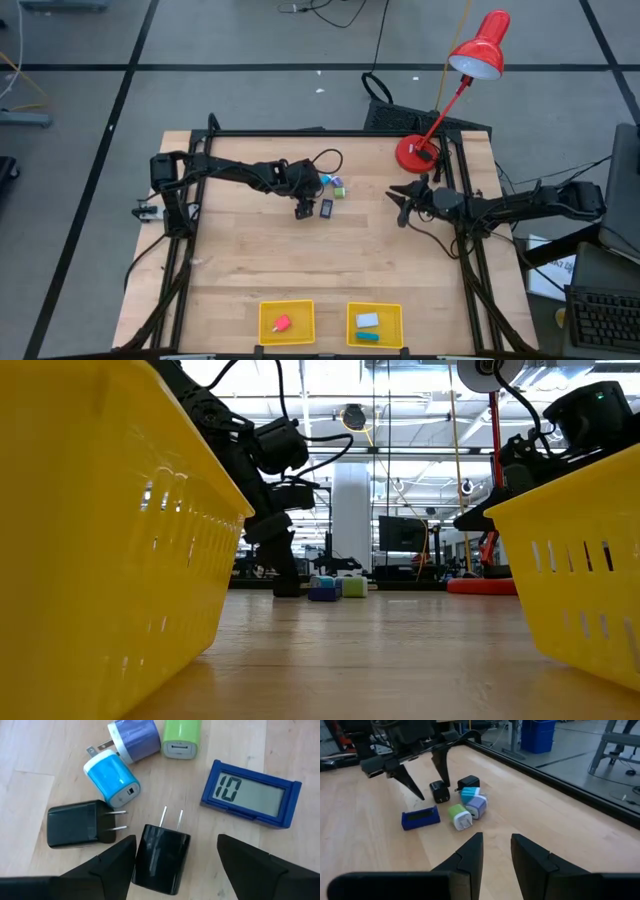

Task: Pick & Place Office items
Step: Put the bottom black adapter into the left yellow bin

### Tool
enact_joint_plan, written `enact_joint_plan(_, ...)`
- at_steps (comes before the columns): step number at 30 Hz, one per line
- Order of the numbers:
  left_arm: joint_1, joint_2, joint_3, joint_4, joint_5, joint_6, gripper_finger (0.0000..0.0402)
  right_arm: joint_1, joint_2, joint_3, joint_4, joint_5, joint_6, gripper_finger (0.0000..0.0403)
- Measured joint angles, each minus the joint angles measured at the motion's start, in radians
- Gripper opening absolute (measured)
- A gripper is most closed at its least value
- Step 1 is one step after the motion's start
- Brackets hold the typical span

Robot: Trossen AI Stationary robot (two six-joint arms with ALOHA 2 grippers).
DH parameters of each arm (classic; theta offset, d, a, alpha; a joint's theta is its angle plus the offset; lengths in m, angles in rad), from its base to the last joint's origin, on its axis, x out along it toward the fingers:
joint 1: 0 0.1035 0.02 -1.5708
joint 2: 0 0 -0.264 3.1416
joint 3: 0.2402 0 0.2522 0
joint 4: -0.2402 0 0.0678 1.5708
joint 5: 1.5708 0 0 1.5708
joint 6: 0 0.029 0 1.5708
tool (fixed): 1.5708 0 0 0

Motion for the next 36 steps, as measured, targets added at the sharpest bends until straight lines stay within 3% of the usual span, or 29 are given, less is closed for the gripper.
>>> enact_joint_plan(10, -0.002, 0.0, 0.0, -0.007, -0.009, -0.032, 0.0251, 0.001, 0.0, 0.0, 0.0, -0.083, 0.06, 0.0089)
enact_joint_plan(17, -0.002, 0.0, -0.001, -0.006, -0.064, -0.028, 0.0229, 0.001, 0.0, 0.0, 0.0, -0.083, 0.062, 0.0089)
enact_joint_plan(36, -0.002, 0.004, -0.002, -0.015, -0.063, -0.055, 0.0165, 0.002, 0.0, 0.0, -0.001, -0.084, 0.085, 0.0089)
